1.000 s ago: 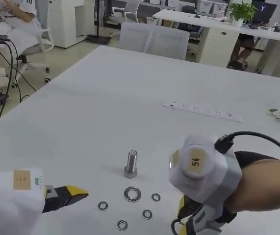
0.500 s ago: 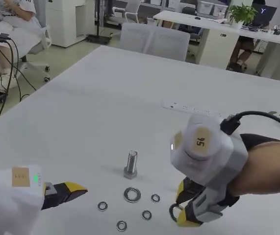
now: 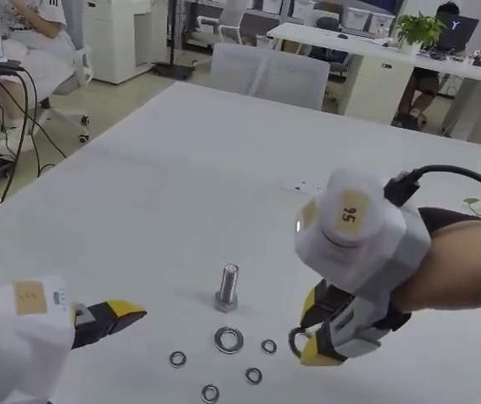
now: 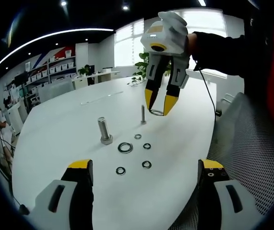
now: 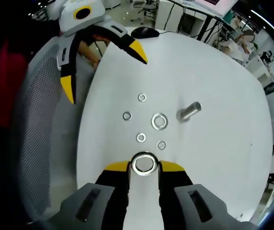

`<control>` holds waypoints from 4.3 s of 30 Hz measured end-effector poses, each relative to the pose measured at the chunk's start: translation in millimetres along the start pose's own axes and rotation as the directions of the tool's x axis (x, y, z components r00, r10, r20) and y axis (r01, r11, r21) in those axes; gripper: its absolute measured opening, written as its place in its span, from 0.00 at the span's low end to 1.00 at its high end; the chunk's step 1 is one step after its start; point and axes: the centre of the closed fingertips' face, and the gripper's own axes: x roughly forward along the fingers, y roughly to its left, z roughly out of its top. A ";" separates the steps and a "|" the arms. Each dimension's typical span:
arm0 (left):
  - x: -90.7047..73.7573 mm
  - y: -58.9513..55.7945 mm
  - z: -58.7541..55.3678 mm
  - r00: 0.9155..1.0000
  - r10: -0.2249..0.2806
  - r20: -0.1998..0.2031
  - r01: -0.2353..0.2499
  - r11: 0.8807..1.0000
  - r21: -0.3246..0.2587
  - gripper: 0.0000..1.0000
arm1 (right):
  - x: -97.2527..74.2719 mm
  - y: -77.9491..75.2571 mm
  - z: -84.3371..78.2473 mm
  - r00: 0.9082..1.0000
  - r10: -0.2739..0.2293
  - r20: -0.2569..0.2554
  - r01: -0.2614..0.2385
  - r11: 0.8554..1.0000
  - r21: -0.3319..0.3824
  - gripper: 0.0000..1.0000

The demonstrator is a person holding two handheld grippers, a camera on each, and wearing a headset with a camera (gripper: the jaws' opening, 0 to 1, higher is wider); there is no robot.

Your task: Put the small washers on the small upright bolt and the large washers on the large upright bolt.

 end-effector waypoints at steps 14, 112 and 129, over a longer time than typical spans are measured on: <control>-4.2 13.9 9.8 0.995 0.079 0.060 -0.078 0.997 -0.023 0.89 | -7.6 -12.0 13.1 1.000 -0.005 -0.001 0.005 1.000 -0.026 0.23; 9.0 42.4 -8.3 0.983 0.183 0.035 -0.179 0.980 -0.087 0.83 | 74.9 -89.7 62.8 0.990 0.084 -0.110 -0.098 0.986 -0.133 0.23; 10.5 41.2 -10.0 0.984 0.177 0.030 -0.174 0.981 -0.088 0.82 | 95.1 -89.3 54.4 0.990 0.073 -0.124 -0.090 0.987 -0.131 0.24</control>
